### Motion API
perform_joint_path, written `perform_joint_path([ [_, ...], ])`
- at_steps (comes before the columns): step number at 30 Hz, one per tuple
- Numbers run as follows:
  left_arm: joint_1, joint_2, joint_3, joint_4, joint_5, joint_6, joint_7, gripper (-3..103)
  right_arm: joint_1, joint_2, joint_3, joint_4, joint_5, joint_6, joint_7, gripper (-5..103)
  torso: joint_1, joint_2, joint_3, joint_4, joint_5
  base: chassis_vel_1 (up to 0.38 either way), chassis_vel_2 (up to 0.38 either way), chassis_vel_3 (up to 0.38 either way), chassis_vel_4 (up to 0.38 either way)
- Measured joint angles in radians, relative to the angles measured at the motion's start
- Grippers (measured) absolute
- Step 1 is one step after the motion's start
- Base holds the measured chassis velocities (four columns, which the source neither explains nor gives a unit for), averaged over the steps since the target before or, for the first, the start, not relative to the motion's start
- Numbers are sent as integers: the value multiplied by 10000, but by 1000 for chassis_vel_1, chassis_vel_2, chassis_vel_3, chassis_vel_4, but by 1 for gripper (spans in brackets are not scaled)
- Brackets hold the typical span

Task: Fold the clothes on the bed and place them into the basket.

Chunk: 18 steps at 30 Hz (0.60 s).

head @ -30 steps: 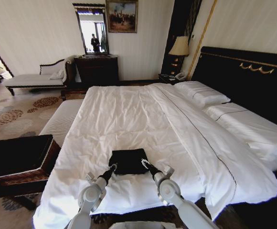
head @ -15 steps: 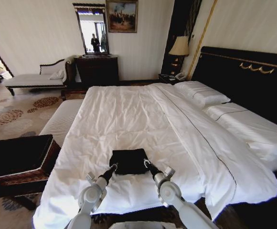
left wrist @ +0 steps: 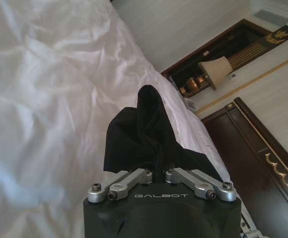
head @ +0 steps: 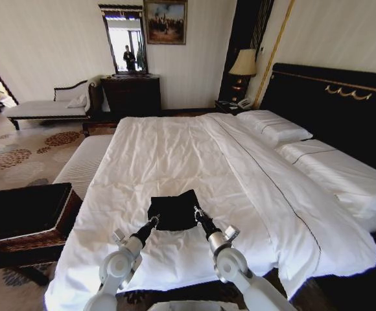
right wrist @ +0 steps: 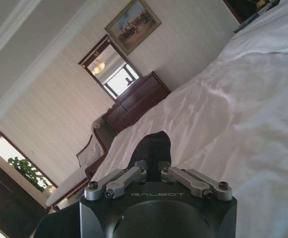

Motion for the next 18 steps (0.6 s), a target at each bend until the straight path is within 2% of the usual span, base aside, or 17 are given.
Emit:
perform_joint_path([
  [10, 484, 59, -424, -1233, -198, -13, -117, 6, -348, 127, -48, 530, -96, 486, -388, 7, 0, 0, 0, -1, -1, 0, 0, 0, 0],
  [18, 675, 49, -599, -1465, -168, -42, -129, 6, -672, 337, -169, 589, -433, 498, -405, 7, 0, 0, 1, -2, 0, 0, 0, 0, 0],
])
